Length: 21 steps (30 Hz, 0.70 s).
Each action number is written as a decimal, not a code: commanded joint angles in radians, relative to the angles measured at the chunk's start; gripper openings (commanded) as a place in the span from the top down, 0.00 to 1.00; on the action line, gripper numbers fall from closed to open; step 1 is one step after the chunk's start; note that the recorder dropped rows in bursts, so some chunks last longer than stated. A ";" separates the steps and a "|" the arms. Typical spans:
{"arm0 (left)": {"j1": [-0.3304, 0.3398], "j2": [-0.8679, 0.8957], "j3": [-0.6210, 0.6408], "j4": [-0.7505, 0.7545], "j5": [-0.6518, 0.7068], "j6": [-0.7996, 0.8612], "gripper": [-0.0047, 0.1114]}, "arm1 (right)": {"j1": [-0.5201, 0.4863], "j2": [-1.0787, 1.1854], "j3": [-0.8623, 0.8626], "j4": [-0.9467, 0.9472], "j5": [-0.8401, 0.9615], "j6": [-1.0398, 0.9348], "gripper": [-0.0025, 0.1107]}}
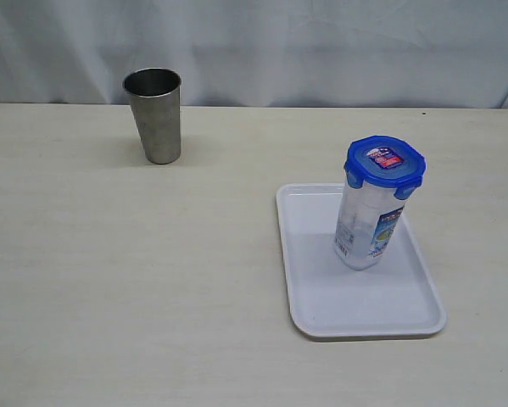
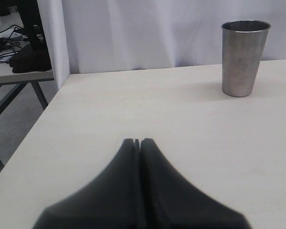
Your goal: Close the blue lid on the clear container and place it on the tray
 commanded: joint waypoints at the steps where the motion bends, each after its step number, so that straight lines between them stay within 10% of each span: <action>1: 0.002 -0.002 0.003 -0.001 0.000 0.004 0.96 | -0.004 -0.003 0.005 0.001 -0.004 -0.001 0.94; 21: 0.002 -0.002 0.003 -0.001 0.000 0.004 0.96 | -0.007 -0.054 0.039 -0.022 -0.117 -0.016 0.94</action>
